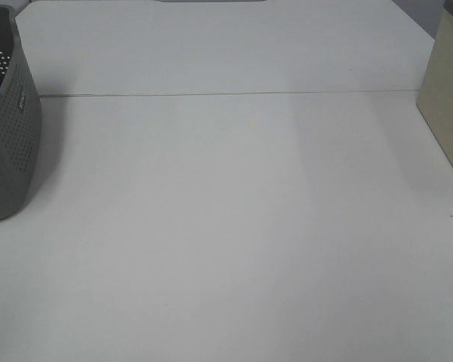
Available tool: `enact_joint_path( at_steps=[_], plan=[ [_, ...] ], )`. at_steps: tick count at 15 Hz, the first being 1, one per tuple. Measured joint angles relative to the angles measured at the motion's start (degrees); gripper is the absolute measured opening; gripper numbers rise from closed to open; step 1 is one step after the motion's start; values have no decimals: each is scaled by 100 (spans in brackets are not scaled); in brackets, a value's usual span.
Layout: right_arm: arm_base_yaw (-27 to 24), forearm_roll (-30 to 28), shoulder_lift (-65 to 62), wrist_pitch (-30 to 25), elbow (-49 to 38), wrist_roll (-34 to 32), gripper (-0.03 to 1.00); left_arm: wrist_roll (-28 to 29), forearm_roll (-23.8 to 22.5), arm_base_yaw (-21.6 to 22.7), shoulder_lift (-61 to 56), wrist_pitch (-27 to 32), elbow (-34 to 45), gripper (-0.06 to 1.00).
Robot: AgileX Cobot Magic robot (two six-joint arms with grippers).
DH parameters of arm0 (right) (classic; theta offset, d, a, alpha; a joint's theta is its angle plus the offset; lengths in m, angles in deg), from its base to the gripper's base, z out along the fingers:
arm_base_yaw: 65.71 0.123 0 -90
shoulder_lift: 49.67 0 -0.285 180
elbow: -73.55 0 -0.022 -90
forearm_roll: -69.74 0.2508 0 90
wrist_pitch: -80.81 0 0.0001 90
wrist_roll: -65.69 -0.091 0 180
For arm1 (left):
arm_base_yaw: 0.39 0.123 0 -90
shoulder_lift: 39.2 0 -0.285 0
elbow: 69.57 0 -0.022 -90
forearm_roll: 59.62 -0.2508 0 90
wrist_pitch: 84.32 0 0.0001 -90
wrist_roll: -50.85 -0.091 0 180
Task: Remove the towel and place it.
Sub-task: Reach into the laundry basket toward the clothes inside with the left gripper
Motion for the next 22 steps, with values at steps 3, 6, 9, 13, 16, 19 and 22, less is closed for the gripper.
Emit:
enact_joint_path(
  at_steps=[3,6,9,13,16,19,22],
  plan=[
    [0,0,0,0,0,0,76,0,-132,0,0,0,0,92],
    [0,0,0,0,0,0,76,0,-183,0,0,0,0,98],
    [0,0,0,0,0,0,76,0,-183,0,0,0,0,99],
    [0,0,0,0,0,0,76,0,-183,0,0,0,0,99],
    [0,0,0,0,0,0,76,0,-183,0,0,0,0,99],
    [0,0,0,0,0,0,76,0,-183,0,0,0,0,99],
    [0,0,0,0,0,0,76,0,-183,0,0,0,0,99]
  ],
)
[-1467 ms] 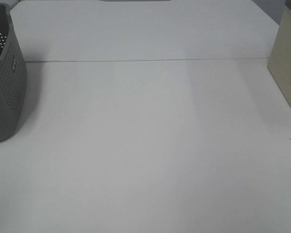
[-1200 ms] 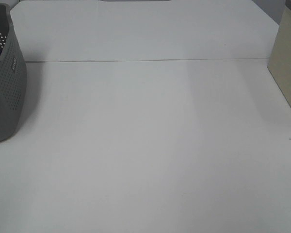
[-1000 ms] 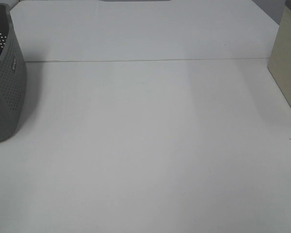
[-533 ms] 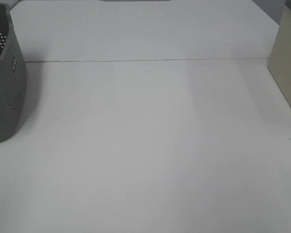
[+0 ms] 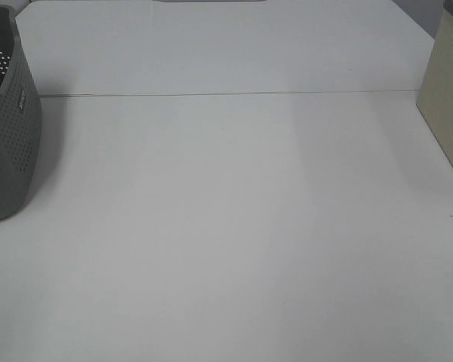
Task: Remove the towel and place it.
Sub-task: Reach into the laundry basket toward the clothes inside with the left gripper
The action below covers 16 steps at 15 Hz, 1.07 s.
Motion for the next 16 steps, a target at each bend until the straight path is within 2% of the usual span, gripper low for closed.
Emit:
enact_joint_path(
  at_steps=[16],
  plan=[
    [0,0,0,0,0,0,76,0,0,0,0,0,0,99]
  ],
)
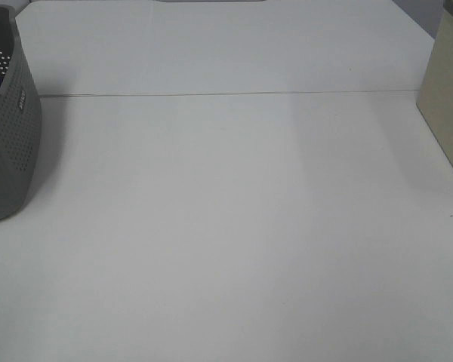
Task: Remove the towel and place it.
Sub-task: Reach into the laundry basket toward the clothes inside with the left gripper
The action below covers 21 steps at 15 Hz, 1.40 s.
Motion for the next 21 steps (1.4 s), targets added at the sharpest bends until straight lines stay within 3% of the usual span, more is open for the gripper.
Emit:
enact_joint_path(
  at_steps=[14,16,21],
  plan=[
    [0,0,0,0,0,0,76,-17,52,0,23,0,0,99],
    [0,0,0,0,0,0,76,-309,52,0,269,17,-29,99],
    [0,0,0,0,0,0,76,-2441,11,0,2143,120,-1450,99]
  ],
)
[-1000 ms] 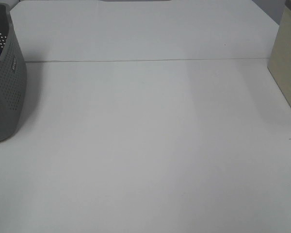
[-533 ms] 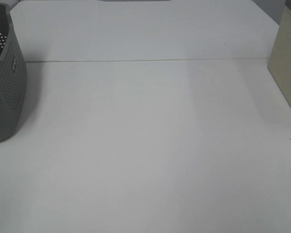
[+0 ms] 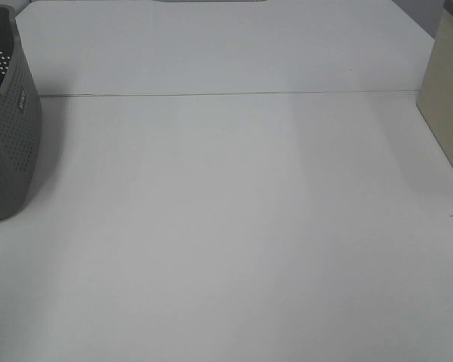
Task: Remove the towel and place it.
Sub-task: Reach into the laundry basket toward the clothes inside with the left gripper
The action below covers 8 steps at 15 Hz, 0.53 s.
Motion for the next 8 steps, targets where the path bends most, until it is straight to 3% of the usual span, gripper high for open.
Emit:
enact_joint_path(
  at_steps=[1,2,8],
  plan=[
    [0,0,0,0,0,0,76,-166,0,0,258,0,-189,99],
    [0,0,0,0,0,0,76,-928,-11,0,1283,0,-991,99],
    [0,0,0,0,0,0,76,-3048,-40,0,4612,315,-3724,99]
  ],
)
